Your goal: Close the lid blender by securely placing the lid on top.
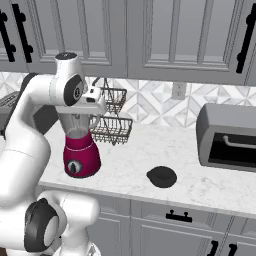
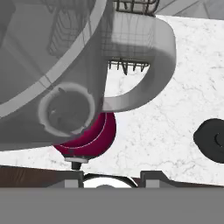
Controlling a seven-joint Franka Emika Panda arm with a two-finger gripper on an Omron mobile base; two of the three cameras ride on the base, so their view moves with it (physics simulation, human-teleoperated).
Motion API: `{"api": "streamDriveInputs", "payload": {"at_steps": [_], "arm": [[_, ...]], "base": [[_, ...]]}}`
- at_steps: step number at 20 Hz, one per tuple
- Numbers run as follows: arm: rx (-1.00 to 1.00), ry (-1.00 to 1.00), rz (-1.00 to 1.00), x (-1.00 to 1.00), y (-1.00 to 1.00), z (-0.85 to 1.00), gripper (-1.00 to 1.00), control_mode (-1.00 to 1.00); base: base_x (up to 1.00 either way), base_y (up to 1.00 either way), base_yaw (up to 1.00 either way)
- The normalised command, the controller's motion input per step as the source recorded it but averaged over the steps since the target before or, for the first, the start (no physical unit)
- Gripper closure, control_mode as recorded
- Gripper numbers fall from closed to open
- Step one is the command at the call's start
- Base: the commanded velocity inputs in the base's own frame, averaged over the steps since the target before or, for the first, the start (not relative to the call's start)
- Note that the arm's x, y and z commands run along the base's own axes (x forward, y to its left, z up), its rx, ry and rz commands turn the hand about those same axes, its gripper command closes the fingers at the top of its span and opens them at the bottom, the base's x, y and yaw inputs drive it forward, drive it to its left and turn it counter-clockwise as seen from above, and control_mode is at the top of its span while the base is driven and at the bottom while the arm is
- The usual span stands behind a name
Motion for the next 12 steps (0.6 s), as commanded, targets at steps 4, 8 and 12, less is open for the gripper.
{"api": "streamDriveInputs", "payload": {"at_steps": [4, 8, 12], "arm": [[0.05, 0.00, 0.00, -0.03, -0.79, -0.08, -1.00, -1.00], [0.00, 0.00, 0.00, 0.00, -1.00, -0.13, -1.00, -1.00], [0.00, 0.00, 0.00, 0.00, -1.00, -0.29, -1.00, -1.00]], "base": [[0.00, 0.00, 0.00], [0.00, 0.00, 0.00], [0.00, 0.00, 0.00]]}}
